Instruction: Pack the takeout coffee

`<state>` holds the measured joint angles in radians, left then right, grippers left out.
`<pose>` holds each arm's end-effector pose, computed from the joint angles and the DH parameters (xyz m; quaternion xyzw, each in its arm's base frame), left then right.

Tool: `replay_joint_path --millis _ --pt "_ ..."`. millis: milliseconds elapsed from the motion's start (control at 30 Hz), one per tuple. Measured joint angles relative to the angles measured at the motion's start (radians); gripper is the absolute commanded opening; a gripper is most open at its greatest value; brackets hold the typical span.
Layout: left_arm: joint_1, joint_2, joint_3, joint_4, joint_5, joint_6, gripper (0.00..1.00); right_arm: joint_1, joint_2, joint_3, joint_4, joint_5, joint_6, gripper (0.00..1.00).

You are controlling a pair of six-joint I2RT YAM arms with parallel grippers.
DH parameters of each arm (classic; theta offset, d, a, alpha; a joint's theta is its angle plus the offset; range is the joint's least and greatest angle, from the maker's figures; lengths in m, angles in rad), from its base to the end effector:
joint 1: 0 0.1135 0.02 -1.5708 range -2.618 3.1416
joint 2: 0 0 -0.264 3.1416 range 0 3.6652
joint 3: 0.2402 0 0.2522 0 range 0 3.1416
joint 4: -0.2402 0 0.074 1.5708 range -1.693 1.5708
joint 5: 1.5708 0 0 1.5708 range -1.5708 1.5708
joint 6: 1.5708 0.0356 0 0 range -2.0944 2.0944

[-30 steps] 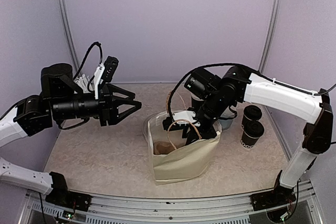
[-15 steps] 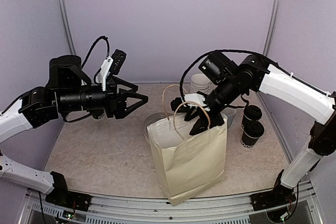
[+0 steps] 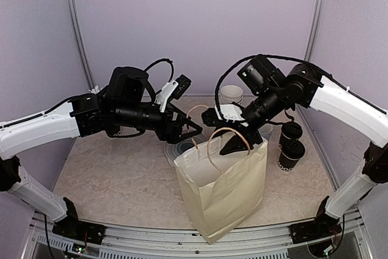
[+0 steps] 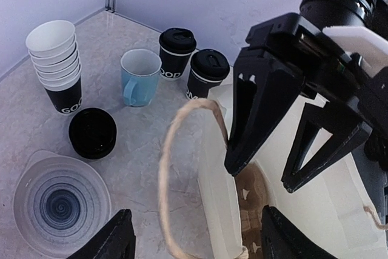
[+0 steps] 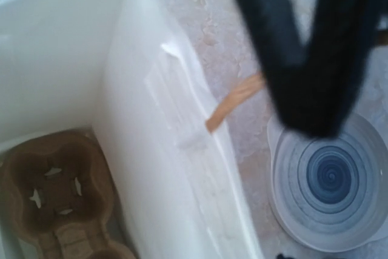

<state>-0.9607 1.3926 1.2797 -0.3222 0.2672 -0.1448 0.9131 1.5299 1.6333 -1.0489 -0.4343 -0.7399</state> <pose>0.1766 -0.2690 0.3597 0.3973 0.7386 -0.3754 0.3947 0.1770 0.2536 0.3761 -0.7284 0.5807 0.2302 0.2815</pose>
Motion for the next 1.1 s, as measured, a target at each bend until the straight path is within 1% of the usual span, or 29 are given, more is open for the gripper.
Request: replay_joint_path --millis 200,267,333,433,533,667,767,867,967,1100 --pt "0.004 0.021 0.025 -0.001 0.062 -0.011 0.18 -0.006 -0.006 0.0 -0.001 -0.007 -0.005 0.59" --pt "0.006 0.043 0.067 -0.004 0.066 -0.01 0.07 -0.021 -0.01 0.005 -0.011 -0.026 -0.017 0.61" --pt "0.006 0.071 0.124 -0.013 0.065 0.005 0.01 -0.064 -0.016 0.027 -0.038 -0.064 -0.037 0.63" --pt "0.005 0.1 0.205 -0.029 0.066 0.039 0.0 -0.199 -0.033 0.106 -0.077 -0.152 -0.077 0.65" --pt "-0.014 0.103 0.256 -0.052 0.065 0.075 0.0 -0.332 -0.063 0.176 -0.097 -0.235 -0.108 0.65" --pt "-0.083 0.104 0.305 -0.085 0.066 0.13 0.0 -0.466 -0.125 0.186 -0.115 -0.314 -0.131 0.65" --pt "-0.124 0.106 0.309 -0.105 0.066 0.151 0.0 -0.528 -0.143 0.16 -0.114 -0.356 -0.135 0.65" --pt "-0.169 0.108 0.289 -0.132 0.065 0.154 0.0 -0.591 -0.146 0.098 -0.1 -0.383 -0.13 0.64" --pt "-0.22 0.108 0.262 -0.147 0.069 0.149 0.0 -0.617 -0.141 0.035 -0.084 -0.392 -0.12 0.64" --pt "-0.28 0.108 0.251 -0.167 0.08 0.128 0.0 -0.622 -0.138 -0.002 -0.066 -0.397 -0.108 0.64"
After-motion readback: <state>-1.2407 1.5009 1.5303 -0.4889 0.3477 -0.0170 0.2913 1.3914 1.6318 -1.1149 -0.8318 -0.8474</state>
